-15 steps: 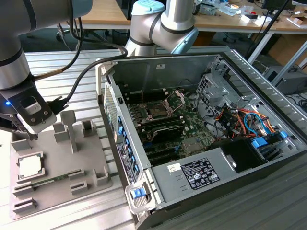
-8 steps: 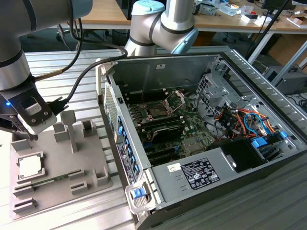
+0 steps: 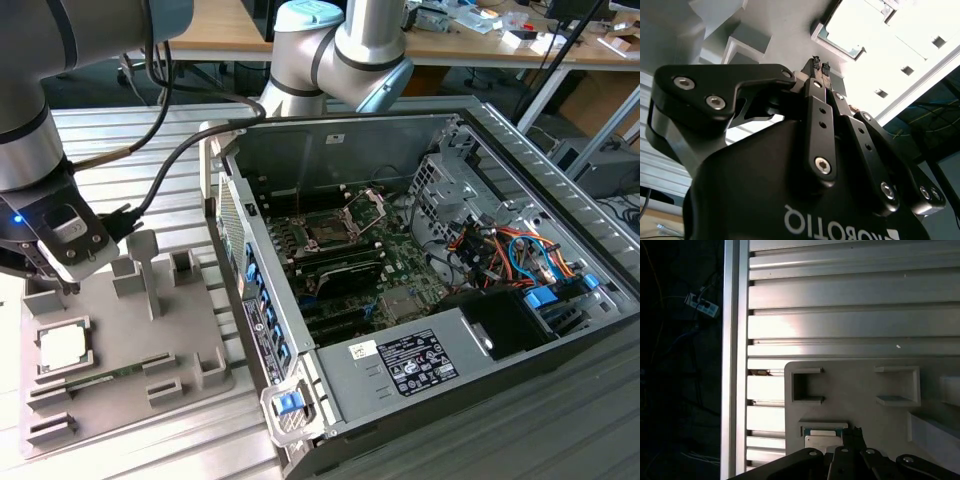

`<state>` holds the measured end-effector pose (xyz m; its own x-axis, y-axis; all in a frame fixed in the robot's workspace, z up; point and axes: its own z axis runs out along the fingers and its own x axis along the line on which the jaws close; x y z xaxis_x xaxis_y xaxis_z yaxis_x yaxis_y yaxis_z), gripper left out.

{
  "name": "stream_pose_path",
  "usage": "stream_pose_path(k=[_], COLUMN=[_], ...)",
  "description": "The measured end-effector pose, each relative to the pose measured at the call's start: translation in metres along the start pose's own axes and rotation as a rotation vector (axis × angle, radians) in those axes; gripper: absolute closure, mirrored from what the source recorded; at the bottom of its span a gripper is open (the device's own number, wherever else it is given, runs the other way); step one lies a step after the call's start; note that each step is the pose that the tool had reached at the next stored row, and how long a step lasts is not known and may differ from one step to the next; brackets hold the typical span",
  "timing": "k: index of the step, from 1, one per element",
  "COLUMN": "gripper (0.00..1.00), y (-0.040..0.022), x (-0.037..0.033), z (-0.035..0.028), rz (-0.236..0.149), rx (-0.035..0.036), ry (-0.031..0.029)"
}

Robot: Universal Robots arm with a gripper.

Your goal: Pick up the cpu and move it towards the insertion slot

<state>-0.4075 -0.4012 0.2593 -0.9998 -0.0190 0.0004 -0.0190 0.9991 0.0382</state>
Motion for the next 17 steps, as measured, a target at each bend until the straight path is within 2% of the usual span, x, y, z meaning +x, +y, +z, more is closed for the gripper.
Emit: stream_pose_path(k=[17], gripper=[0.89], y=[-0.0008], x=[0.0003], z=[0.0037], rz=[0.0], rx=[0.0], ry=[0.0001])
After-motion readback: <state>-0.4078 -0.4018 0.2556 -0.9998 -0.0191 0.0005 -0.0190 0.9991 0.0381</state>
